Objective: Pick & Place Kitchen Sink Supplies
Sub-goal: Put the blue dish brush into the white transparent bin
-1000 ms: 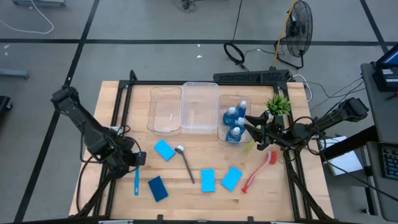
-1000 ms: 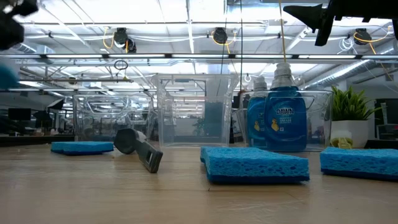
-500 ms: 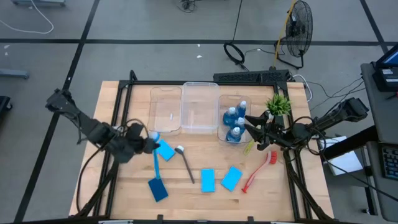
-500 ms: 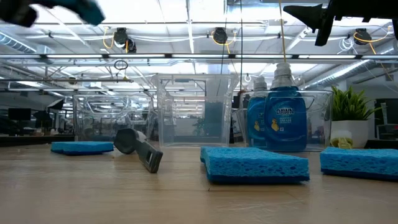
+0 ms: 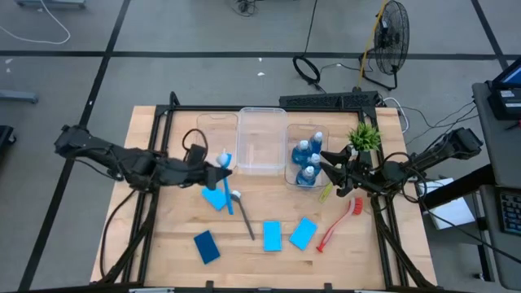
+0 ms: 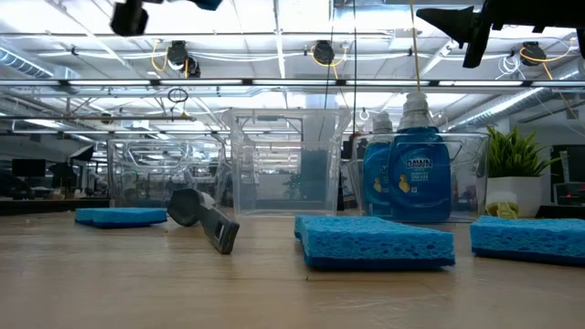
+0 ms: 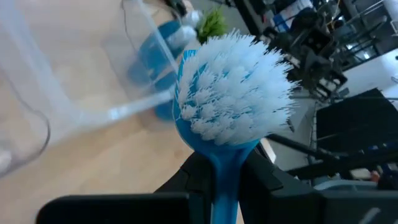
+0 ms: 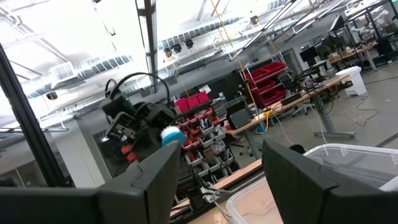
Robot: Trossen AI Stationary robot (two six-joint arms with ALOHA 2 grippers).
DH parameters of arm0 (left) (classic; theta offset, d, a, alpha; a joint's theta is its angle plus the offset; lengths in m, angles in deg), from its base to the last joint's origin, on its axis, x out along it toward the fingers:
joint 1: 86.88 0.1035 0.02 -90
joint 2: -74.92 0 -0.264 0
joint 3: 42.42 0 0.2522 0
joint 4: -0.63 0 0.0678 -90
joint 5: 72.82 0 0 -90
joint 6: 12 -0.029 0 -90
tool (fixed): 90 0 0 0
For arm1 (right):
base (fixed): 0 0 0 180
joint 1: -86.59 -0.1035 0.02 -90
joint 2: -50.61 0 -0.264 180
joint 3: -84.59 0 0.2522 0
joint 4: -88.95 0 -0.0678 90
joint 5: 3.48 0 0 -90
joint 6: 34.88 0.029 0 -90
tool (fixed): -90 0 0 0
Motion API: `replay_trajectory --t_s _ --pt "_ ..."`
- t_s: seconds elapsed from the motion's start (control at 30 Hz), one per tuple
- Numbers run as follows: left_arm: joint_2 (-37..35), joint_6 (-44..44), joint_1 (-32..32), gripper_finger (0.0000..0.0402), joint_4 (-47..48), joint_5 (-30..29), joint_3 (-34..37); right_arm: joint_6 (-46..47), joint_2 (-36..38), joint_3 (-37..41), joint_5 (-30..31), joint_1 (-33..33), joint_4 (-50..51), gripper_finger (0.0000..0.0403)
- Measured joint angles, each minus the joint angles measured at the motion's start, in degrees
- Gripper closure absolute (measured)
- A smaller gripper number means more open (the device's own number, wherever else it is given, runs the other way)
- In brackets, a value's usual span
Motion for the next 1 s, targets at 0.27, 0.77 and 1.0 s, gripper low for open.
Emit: replay_trajectory --t_s 0.27,0.77,1.0 --pt "6.26 -8.74 9.36 0.0353 -15.40 8.08 0.00 1.51 0.00 0.00 0.00 -0.02 -0.01 0.0187" --pt "19.31 -18.79 26.76 0.0353 -21.10 11.46 -11.30 9.06 0.02 0.00 -0.02 -0.02 0.00 0.0188" --pt "28.93 -21.66 30.05 0.0353 0.34 11.91 -26.84 8.89 0.02 0.00 -0.02 -0.02 0.19 0.0188"
